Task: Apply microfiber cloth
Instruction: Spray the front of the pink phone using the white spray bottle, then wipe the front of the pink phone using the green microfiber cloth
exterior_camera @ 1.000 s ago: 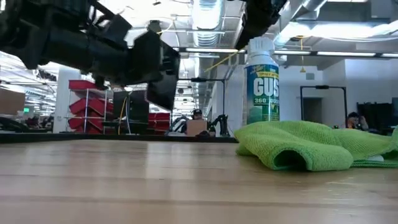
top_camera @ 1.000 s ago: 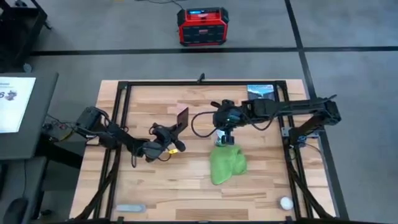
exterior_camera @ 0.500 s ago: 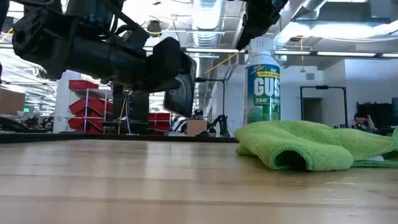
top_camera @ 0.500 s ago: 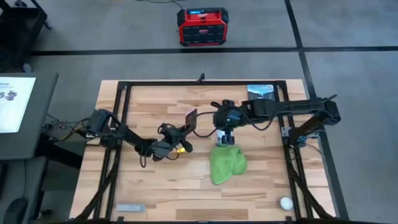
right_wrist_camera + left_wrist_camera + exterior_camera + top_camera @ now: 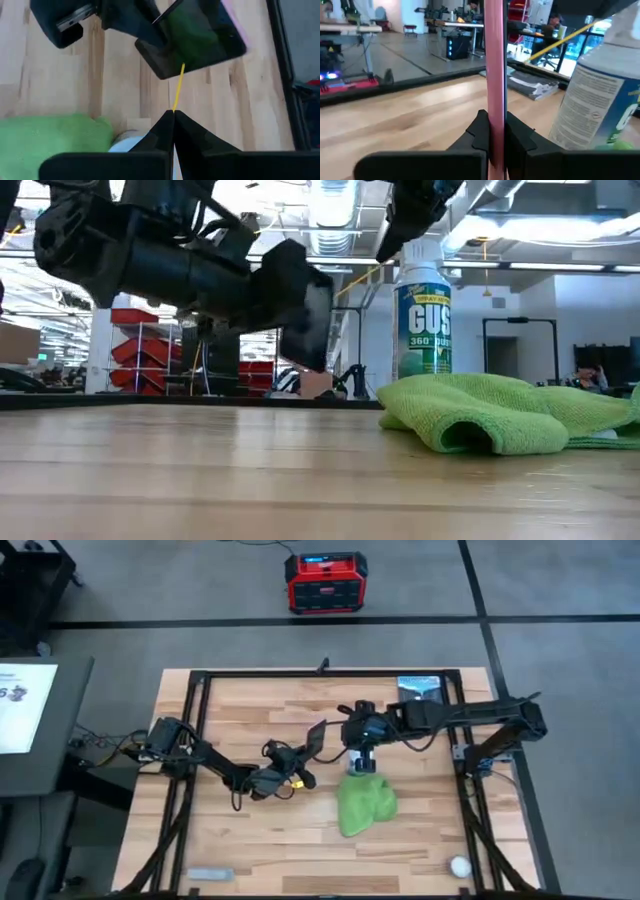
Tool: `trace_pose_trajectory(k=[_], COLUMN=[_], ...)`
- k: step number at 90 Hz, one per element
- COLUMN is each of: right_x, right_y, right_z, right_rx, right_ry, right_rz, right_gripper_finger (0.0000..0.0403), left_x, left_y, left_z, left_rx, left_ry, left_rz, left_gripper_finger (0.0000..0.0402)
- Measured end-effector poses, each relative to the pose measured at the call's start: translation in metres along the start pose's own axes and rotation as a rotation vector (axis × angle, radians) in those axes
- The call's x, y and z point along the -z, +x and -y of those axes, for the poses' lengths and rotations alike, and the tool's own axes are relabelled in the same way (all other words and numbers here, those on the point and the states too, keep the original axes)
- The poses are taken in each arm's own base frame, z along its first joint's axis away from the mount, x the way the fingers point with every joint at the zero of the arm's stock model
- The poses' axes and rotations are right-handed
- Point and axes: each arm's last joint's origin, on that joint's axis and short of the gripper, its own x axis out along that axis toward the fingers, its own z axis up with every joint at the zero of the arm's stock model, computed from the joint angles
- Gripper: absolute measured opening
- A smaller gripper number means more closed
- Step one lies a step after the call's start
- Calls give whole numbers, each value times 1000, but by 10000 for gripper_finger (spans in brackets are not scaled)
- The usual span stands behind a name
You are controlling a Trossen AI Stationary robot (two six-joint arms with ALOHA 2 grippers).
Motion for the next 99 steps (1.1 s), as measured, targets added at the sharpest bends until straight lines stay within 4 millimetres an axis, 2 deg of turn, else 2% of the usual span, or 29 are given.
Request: trace_pose_trajectory(k=[16,33,54,65,77,89,99], right_x=[-11,-25,-29,-20,-3,26,53], right_y=[-12,-32,-62,-82,-117,-147,-158], right_z=[0,8,18,21,22,18,13], right_rx=[18,118,235,254,254,233,229], right_ry=[-38,-41,-30,-4,32,69,101], right_rz=[46,107,65,75,152,241,290], right_gripper_finger=[39,83,97,95,80,63,59], left_x=[0,-6,-17,-23,-24,-25,-27], left_y=[0,-7,-25,-34,-41,-44,-45], left_z=[-1,-13,-30,-35,-38,-39,-38], left_rx=[3,1,-5,12,26,37,53], left_ry=[27,32,46,58,81,106,127], left_rz=[5,5,18,26,25,26,30], left_gripper_finger=[4,4,4,4,4,4,4])
